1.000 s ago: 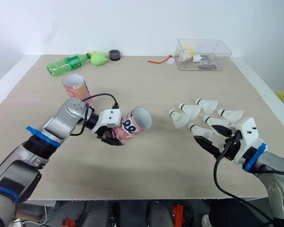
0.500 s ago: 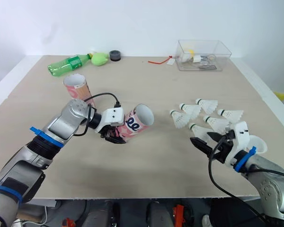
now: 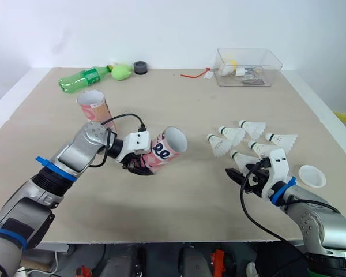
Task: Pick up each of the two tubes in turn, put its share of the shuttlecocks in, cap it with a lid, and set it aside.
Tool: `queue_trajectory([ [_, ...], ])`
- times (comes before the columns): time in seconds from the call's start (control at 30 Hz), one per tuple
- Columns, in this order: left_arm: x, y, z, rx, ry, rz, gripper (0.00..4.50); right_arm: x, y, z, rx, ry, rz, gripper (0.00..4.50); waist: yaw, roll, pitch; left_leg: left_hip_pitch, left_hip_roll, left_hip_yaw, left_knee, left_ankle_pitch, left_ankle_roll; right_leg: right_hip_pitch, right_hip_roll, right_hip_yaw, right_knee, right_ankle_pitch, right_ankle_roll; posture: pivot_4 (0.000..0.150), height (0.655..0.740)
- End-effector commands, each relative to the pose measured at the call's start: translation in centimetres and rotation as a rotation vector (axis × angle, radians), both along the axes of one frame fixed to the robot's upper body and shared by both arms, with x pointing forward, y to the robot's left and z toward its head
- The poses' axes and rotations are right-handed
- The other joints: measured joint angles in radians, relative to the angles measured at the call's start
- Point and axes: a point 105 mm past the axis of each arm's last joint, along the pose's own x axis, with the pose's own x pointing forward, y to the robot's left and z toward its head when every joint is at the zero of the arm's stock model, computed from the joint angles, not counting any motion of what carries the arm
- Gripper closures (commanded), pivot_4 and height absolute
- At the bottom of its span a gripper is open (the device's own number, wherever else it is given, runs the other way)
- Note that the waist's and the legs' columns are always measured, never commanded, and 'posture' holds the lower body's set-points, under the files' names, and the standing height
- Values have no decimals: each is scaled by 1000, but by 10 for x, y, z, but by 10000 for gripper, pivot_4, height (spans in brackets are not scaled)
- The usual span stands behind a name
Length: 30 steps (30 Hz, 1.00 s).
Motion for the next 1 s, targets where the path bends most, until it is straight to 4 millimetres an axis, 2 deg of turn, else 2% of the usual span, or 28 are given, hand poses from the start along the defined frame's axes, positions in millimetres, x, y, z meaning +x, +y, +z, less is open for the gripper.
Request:
queue_trajectory([
  [0.03,-1,0,-1,0,-10,2,12755,3,-2,15,-27,-52,9,21305,0,0,0,0,0,0,0,0,0,0,0,0,0,0,0,1500,7400],
  [0.17,0,-1,-1,-3,-10,-3,12755,2,-7,15,-52,-51,3,41427,0,0,0,0,0,0,0,0,0,0,0,0,0,0,0,1500,7400],
  [0.2,0,-1,-1,-3,-10,-4,12755,1,-8,16,-59,-51,4,44295,0,0,0,0,0,0,0,0,0,0,0,0,0,0,0,1500,7400],
  [0.53,2,-2,-3,-3,-6,-6,12755,-17,-4,29,-145,-48,154,44295,1,0,0,0,-1,0,0,0,0,0,0,0,0,0,0,1500,7400],
  [0.63,4,-1,-5,-1,-1,-4,12755,-24,-16,43,-232,-67,193,44295,1,0,0,0,-1,0,2,0,0,1,-1,0,0,0,0,1500,7400],
  [0.73,5,2,-7,5,4,0,12755,-25,-28,71,-301,-122,219,44295,0,1,0,-1,-1,1,4,0,1,1,-1,0,0,1,1,1500,7400],
  [0.8,5,3,-9,8,11,3,12755,-31,-21,94,-373,-170,335,44295,0,1,0,-1,-1,1,5,0,2,1,-1,0,0,1,1,1500,7400],
  [0.9,5,3,-11,-4,47,1,12755,-26,9,135,-491,-317,484,44295,-3,4,0,0,0,1,5,0,2,1,-1,0,0,1,1,1500,7400],
  [1.0,4,4,-7,-22,61,-33,12755,-21,47,153,-560,-456,622,44295,-4,5,0,1,0,1,5,0,3,1,0,1,0,3,0,1500,7400],
])
